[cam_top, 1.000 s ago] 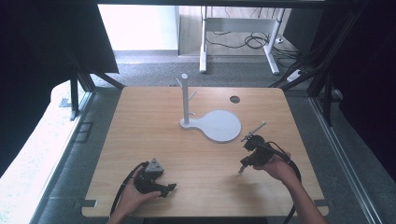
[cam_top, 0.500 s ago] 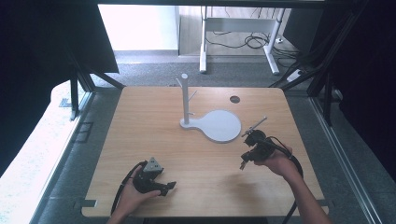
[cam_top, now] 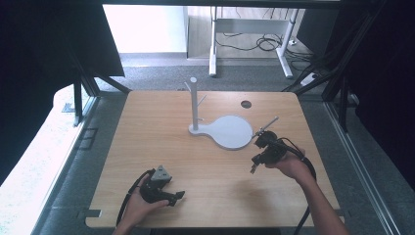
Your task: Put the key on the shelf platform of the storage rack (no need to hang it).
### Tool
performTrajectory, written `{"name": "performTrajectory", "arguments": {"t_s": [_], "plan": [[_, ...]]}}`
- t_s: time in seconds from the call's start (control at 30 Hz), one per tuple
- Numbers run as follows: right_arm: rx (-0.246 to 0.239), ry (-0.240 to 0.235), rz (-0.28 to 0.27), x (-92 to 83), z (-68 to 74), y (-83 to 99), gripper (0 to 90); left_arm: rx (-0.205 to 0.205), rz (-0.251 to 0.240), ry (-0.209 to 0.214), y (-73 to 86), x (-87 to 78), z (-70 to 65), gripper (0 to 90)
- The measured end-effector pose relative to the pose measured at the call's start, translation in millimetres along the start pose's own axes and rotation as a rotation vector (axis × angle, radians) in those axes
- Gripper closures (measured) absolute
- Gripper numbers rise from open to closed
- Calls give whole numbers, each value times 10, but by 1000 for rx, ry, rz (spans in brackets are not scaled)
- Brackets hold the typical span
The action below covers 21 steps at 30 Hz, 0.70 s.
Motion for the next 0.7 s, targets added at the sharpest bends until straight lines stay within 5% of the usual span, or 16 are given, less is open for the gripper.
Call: {"name": "performTrajectory", "arguments": {"t_s": [0.7], "plan": [[38, 2, 3, -18, -174, -159, 897, 3, 5, 3, 5, 15, -5, 226]]}}
Point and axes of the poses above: each handheld gripper's, and its own axes: x roughly forward along the jaws, y roughly out of its underside, z roughly to its left, the point moved 9 cm from there along x, roughly forward along the jaws, and after that the axes turned 7 degrees about -y, right-handed, at the moved point
